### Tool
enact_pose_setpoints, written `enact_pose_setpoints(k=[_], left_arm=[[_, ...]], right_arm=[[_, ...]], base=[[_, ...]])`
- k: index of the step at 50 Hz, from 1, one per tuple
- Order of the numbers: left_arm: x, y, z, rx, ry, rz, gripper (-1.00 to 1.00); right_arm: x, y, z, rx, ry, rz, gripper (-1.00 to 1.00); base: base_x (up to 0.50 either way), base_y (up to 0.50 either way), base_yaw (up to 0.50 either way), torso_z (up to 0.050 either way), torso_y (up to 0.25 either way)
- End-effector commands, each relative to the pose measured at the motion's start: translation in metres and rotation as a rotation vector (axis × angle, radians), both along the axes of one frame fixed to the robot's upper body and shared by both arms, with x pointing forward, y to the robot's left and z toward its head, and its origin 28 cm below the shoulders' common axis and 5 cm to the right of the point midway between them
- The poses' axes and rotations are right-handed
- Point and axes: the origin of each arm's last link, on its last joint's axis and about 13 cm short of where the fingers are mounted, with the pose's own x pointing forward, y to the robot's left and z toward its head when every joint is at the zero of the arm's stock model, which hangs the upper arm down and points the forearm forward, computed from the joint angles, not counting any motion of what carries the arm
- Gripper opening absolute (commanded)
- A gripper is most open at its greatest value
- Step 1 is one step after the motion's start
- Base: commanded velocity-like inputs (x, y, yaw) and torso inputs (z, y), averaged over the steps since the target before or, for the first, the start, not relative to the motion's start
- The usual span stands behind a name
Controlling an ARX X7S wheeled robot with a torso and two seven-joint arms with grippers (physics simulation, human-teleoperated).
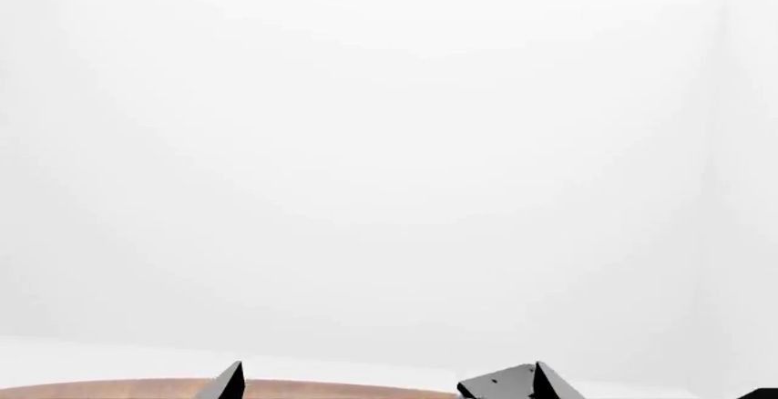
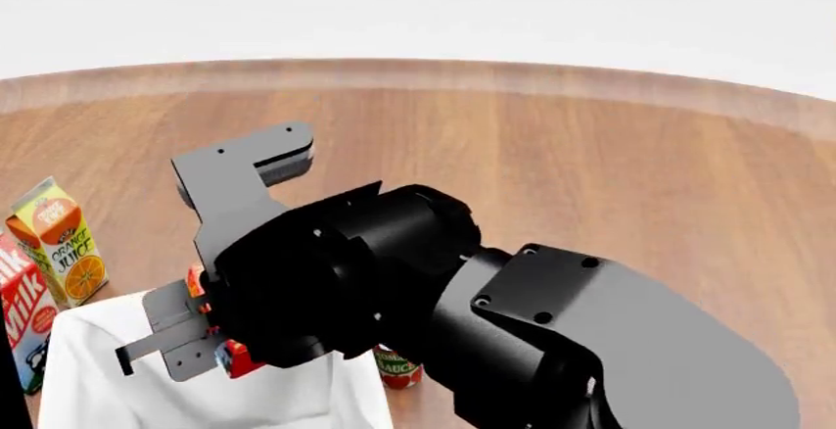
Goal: Pick up the butter and put it in the basket.
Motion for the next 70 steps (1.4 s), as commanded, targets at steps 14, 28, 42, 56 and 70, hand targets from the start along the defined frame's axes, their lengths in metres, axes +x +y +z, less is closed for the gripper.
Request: enact_pose_setpoints(k=[14,28,42,56,70], left_arm=[[0.003,0.003,-0.002,-0.005,0.009,0.012,1.0],[0.003,0.003,-0.002,-0.008,0.009,0.013,1.0],[0.002,0.005,0.0,-0.013,0.004,0.017,1.0],[0.002,0.006,0.0,-0.019,0.001,0.021,1.0],[0.001,0.006,0.002,-0.019,-0.001,0.021,1.0]], right_arm=[[0.003,-0.002,-0.016,-0.006,-0.009,-0.024,-1.0],[0.003,-0.002,-0.023,0.001,-0.004,-0.029,-1.0],[-0.004,0.002,-0.029,0.0,0.006,0.01,-1.0],[-0.007,0.003,-0.032,-0.006,0.009,0.03,-1.0],[-0.005,0.001,-0.033,-0.021,0.006,-0.006,-1.0]], base=[[0.0,0.0,0.0,0.0,0.001],[0.0,0.0,0.0,0.001,0.001],[0.0,0.0,0.0,0.001,0.001],[0.0,0.0,0.0,0.0,0.001],[0.0,0.0,0.0,0.001,0.001]])
